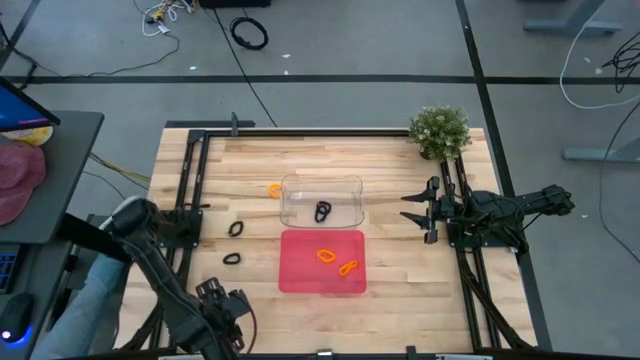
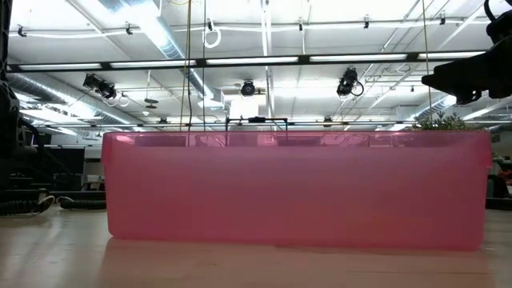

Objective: Sort spring keychains
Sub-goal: Put the yellow spring keychain into the red bin

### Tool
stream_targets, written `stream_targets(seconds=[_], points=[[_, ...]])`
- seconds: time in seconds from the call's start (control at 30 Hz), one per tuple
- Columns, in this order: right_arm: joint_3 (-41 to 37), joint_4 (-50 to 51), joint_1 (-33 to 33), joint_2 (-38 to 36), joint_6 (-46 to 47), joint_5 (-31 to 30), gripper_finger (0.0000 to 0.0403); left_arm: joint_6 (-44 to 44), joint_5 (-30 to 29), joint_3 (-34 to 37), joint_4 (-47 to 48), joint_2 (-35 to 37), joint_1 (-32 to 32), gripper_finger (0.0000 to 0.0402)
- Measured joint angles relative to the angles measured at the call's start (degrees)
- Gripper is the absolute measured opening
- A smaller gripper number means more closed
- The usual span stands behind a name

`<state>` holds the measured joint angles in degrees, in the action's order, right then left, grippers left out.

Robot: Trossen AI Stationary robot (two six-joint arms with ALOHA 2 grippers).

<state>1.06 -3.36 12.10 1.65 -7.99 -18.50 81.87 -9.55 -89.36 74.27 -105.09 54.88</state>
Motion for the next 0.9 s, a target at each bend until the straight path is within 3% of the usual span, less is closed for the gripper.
stream_targets(seconds=[0.53, 0.9], points=[[0.00, 0.01, 0.00, 0.00, 0.00, 0.00, 0.0198, -4.64, 5.18, 0.02, -3.77, -1.76, -0.81, 0.0320], [0.00, 0.00, -0.01, 0.00, 0.00, 0.00, 0.0198, -10.55, 5.35, 0.02, -3.73, -1.76, -3.89, 0.0320]])
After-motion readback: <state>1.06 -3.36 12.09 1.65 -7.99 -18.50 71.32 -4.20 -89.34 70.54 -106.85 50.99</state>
